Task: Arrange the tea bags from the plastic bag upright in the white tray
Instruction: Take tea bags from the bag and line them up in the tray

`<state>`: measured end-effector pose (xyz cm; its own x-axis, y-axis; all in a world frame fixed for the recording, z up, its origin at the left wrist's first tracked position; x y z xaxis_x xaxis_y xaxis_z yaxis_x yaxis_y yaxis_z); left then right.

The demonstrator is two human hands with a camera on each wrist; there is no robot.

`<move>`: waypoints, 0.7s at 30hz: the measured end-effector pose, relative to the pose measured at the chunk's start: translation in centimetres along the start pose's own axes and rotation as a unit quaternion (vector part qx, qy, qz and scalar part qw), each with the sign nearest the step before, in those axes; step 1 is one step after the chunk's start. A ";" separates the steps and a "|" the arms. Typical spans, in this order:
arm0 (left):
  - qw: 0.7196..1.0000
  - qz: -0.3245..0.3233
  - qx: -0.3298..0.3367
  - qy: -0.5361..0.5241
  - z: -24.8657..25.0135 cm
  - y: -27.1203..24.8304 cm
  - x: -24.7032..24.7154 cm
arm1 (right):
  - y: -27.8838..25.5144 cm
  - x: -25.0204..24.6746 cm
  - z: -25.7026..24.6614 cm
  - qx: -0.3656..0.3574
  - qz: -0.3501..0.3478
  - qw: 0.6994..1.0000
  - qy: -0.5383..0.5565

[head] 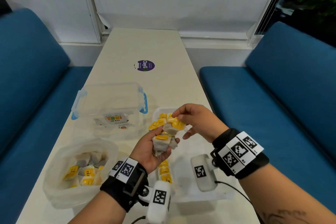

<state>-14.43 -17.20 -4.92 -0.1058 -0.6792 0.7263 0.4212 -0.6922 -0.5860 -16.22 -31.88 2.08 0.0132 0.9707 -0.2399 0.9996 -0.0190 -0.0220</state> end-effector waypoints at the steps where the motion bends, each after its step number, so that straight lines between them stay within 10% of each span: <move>1: 1.000 0.004 -0.012 0.011 -0.1 0.1 -0.1 | 0.2 -0.3 -0.3 -0.014 -0.029 0.999 -0.033; 7: 0.995 -0.016 -0.064 0.071 -0.5 0.3 0.0 | 1.4 -0.6 -1.7 -0.065 -0.186 0.961 -0.196; 13: 0.989 -0.045 -0.048 0.131 -0.4 0.0 0.6 | 1.7 -0.1 -1.7 -0.079 -0.207 0.973 -0.064; 21: 0.985 0.015 0.059 0.162 -0.2 0.9 0.5 | 2.0 -0.5 -0.1 -0.049 -0.023 0.977 -0.204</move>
<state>-14.31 -18.20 -5.13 -0.3658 -0.7545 0.5450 0.5284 -0.6504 -0.5457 -14.23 -32.36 2.25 -0.0223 0.7931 -0.6087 0.9968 0.0642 0.0470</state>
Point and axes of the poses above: each hand's wrist, its own y-axis towards the middle knuckle, its own x-axis out of the palm, z = x × y, the point moved 1 cm from there along y, towards the middle knuckle, and after that the axes turned 12 degrees about -x, right-handed, at the moved point
